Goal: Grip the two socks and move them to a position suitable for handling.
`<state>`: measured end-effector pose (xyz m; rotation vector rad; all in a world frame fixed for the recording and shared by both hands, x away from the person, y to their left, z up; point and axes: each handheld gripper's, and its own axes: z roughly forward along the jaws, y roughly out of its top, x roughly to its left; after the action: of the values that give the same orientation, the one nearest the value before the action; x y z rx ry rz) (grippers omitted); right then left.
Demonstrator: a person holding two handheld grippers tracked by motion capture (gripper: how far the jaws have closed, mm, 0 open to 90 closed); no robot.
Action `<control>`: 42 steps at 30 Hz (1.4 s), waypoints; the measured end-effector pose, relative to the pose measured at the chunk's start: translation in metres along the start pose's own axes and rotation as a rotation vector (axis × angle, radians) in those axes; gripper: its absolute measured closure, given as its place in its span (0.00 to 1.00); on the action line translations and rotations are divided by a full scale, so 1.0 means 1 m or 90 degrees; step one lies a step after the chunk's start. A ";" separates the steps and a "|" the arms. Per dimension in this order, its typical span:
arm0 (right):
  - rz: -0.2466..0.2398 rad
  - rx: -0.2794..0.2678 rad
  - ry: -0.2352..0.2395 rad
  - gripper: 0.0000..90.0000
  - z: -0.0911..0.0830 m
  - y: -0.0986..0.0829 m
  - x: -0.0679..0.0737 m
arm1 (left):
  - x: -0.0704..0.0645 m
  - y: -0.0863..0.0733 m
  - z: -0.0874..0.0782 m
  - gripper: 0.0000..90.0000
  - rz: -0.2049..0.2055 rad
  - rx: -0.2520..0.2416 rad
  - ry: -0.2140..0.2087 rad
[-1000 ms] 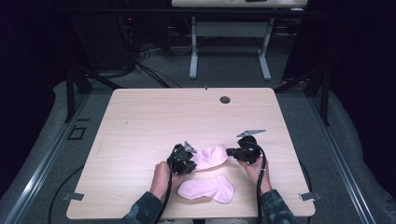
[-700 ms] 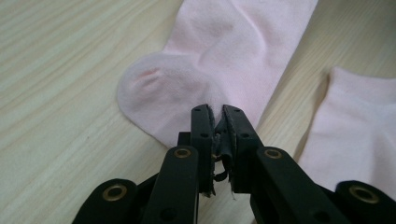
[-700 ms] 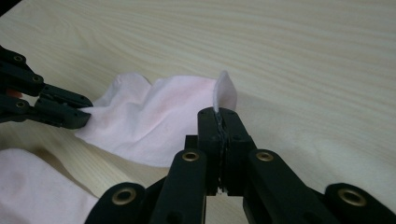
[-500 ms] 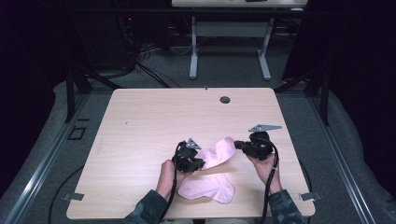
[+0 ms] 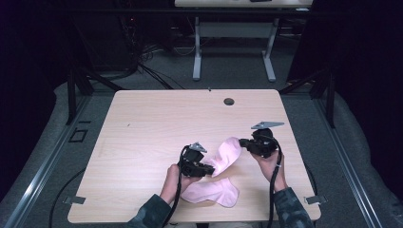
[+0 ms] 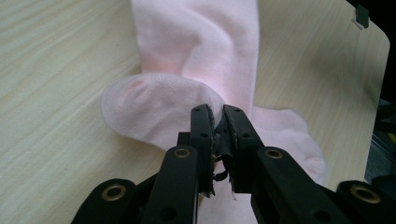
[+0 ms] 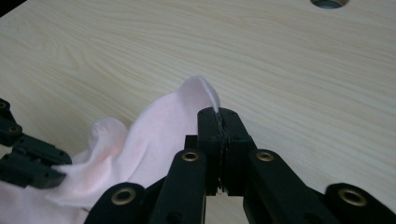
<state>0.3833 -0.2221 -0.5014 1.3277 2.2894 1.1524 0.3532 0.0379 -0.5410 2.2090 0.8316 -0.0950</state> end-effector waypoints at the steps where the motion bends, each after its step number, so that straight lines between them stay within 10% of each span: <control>1: -0.008 0.007 0.007 0.98 0.006 0.002 0.001 | -0.001 0.000 0.002 0.92 -0.004 0.002 -0.006; 8: -0.076 0.021 0.056 0.96 0.055 0.019 0.015 | -0.003 -0.002 0.011 0.86 -0.022 0.005 -0.025; 12: -0.091 0.062 0.063 0.74 0.081 0.021 0.020 | 0.002 -0.003 0.005 0.63 -0.035 -0.002 -0.011; 23: -0.006 0.055 0.048 0.52 0.026 -0.018 0.037 | 0.042 0.025 -0.026 0.39 -0.058 -0.044 0.084; 34: -0.006 0.092 0.046 0.54 0.036 -0.053 0.065 | 0.052 0.082 0.026 0.44 0.026 0.050 0.148; 42: -0.037 0.122 0.026 0.69 0.050 -0.056 0.067 | 0.055 0.083 0.062 0.69 0.050 0.124 0.195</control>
<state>0.3400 -0.1575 -0.5650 1.3025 2.5041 0.9720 0.4574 -0.0160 -0.5492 2.4751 0.9321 0.2150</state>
